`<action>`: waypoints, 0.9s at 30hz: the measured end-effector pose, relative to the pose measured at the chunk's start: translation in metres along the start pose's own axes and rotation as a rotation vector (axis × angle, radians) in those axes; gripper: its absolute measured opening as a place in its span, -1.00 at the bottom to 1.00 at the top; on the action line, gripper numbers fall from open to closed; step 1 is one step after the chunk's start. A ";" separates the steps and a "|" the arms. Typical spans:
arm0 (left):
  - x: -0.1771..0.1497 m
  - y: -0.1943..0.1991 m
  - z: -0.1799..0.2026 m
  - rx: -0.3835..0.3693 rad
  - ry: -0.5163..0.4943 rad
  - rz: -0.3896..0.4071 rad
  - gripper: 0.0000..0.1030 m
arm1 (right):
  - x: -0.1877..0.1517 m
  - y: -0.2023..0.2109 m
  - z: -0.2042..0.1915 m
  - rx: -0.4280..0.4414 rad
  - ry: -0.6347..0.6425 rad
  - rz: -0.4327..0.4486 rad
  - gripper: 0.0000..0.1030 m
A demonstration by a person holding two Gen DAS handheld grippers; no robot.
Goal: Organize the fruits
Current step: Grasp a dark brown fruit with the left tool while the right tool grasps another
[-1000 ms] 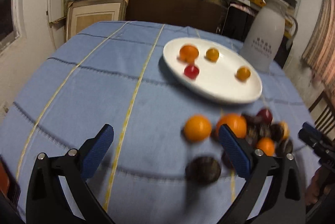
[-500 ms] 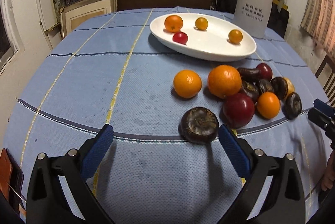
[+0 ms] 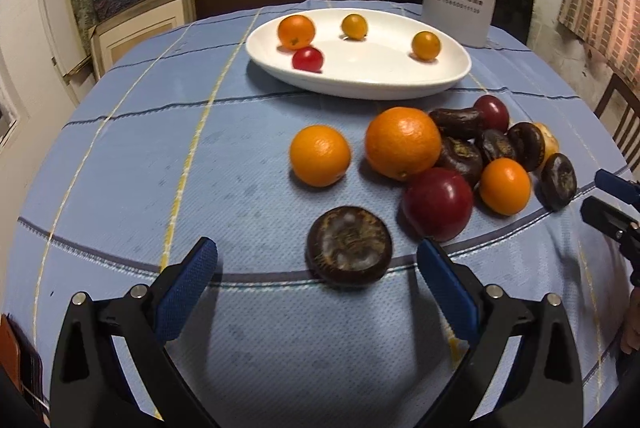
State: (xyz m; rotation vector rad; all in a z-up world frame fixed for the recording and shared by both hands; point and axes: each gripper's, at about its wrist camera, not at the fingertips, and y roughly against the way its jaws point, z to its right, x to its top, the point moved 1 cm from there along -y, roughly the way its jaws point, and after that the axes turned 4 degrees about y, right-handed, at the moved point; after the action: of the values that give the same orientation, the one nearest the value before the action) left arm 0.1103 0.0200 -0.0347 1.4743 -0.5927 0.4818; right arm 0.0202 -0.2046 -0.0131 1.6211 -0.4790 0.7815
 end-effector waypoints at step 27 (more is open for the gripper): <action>-0.003 -0.004 0.006 -0.086 -0.022 -0.023 -0.17 | 0.010 -0.035 -0.002 0.057 -0.035 -0.090 -0.19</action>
State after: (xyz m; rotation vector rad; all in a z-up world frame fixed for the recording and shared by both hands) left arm 0.1101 0.0144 -0.0397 1.4050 -0.6064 0.4179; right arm 0.0506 -0.1949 -0.0303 1.7001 -0.4090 0.7058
